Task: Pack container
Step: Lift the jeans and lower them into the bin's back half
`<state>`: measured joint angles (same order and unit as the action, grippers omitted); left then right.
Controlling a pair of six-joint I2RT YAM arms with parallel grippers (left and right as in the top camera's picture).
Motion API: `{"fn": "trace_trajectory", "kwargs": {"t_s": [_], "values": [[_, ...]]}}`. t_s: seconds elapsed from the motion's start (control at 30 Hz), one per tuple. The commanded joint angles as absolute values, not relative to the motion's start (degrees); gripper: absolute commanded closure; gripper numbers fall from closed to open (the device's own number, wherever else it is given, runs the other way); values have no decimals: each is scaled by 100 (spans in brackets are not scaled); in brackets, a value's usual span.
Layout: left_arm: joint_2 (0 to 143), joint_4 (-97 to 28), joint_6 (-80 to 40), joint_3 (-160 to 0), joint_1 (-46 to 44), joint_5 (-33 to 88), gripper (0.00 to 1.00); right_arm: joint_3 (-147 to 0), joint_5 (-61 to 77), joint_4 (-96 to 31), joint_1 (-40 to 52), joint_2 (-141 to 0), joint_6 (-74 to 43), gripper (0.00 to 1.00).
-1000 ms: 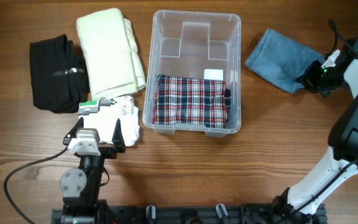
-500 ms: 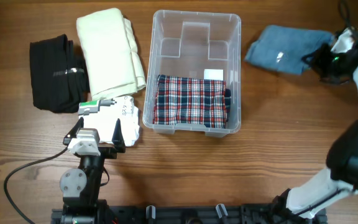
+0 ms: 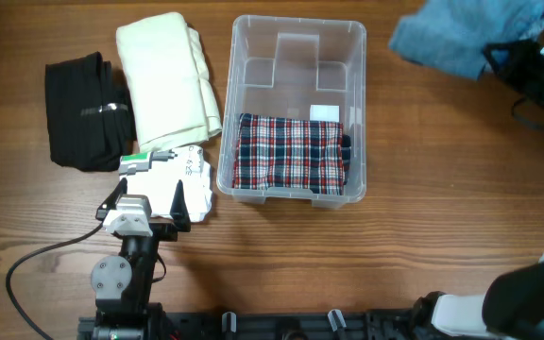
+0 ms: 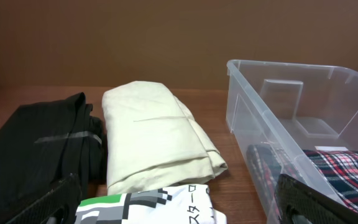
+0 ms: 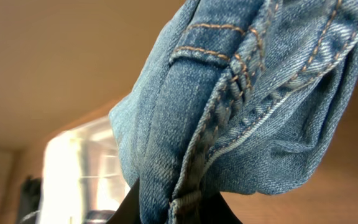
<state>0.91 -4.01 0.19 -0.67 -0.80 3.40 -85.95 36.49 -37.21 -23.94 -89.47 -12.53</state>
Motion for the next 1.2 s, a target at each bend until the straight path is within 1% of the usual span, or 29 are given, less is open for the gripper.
{"fn": "trace_trajectory", "kwargs": {"t_s": [0.0,0.17,0.37,0.47,0.63,0.9,1.17], "values": [[93,-403,108,-34,-99,447,0,-8755,4663,-3339,-1975,-8313,-1271,96],[93,-403,108,-34,-99,447,0,-8755,4615,-3122,-945,-8193,-716,96],[93,-403,108,-34,-99,447,0,-8753,3662,-3096,213,-8466,-550,96],[93,-403,108,-34,-99,447,0,-8753,3524,-3000,596,-8715,-403,96],[93,-403,108,-34,-99,447,0,-8753,3273,-2934,871,-9207,-794,96],[93,-403,108,-34,-99,447,0,-8753,3295,-2543,1068,-9911,-1041,96],[93,-403,108,-34,-99,447,0,-8753,3299,-2416,1135,-10449,-1116,96]]}}
